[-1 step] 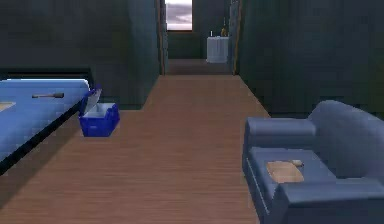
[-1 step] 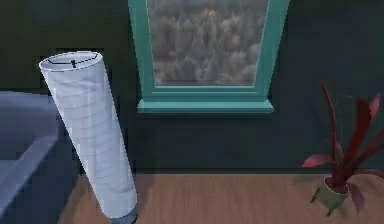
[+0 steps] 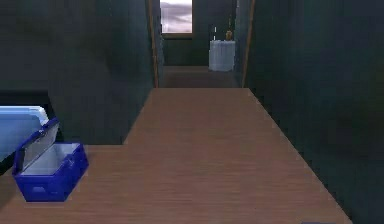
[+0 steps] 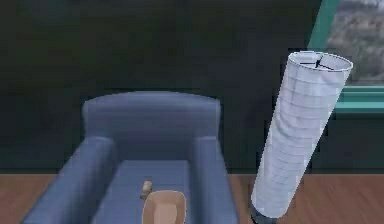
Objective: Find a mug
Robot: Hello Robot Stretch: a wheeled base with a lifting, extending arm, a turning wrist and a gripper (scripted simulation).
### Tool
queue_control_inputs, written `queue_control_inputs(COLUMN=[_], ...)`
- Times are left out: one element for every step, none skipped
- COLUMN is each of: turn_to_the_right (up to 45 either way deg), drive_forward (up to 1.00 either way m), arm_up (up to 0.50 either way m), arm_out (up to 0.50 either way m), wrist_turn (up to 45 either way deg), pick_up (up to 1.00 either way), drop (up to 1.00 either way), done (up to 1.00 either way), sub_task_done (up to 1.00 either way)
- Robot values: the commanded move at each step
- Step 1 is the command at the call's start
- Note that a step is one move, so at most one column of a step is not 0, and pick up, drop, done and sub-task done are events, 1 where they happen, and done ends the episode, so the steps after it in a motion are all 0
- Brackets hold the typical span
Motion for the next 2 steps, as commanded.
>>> queue_control_inputs(turn_to_the_right=[0.0,0.0], drive_forward=[1.00,1.00], arm_up=[0.00,0.00], arm_out=[0.00,0.00], wrist_turn=[0.0,0.0], pick_up=[0.00,0.00], drop=[0.00,0.00], done=[0.00,0.00], sub_task_done=[0.00,0.00])
